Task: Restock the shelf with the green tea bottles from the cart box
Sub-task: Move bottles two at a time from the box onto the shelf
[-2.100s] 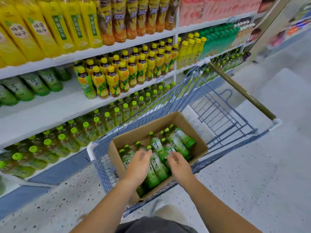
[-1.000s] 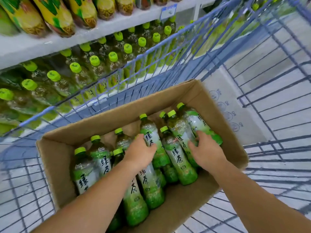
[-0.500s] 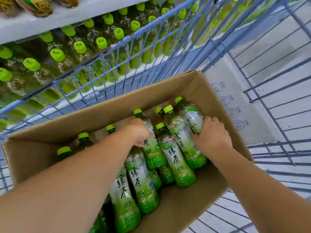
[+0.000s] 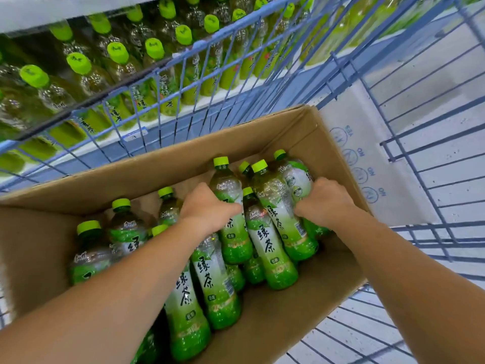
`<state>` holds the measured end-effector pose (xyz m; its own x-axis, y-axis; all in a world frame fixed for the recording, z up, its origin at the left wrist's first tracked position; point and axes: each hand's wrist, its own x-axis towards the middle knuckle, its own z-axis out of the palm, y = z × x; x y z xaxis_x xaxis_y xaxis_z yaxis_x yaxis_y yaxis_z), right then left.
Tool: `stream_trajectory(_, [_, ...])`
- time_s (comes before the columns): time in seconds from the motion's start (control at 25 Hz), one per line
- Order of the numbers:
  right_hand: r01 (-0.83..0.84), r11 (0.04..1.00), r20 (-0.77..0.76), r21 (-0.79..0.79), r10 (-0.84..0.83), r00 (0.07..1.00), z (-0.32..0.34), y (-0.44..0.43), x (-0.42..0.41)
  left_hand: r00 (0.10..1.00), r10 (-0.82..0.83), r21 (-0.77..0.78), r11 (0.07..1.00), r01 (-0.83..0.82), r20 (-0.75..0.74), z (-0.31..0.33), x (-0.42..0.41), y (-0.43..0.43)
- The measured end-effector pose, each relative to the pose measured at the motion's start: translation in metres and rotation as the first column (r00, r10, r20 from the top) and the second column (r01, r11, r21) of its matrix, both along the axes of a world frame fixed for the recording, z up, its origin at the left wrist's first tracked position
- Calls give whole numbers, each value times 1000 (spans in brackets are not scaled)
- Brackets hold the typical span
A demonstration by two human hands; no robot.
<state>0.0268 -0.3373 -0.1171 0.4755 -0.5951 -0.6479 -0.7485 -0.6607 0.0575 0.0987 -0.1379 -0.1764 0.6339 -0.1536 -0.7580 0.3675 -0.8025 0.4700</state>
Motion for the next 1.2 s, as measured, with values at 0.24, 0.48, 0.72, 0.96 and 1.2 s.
stream_trajectory(0.24, [373, 878, 119, 300, -423, 898, 6, -5, -18, 986, 113, -210, 974, -85, 125, 13, -31, 5])
stream_trajectory(0.48, [479, 688, 90, 545, -616, 782, 2, -2, -37, 983, 179, -346, 921, -177, -28, 21, -41, 6])
stream_trajectory(0.72, [477, 742, 249, 471, -631, 735, -2, 21, -50, 991, 121, -525, 841, -130, -53, 33, -38, 1])
stream_trajectory(0.96, [433, 708, 349, 558, -674, 652, 31, 39, -59, 992, 58, -588, 801, -112, -110, 65, -33, 27])
stream_trajectory(1.2, [370, 664, 368, 650, -701, 611, 85, 79, -57, 991, -31, -528, 848, -45, -134, 112, -25, 74])
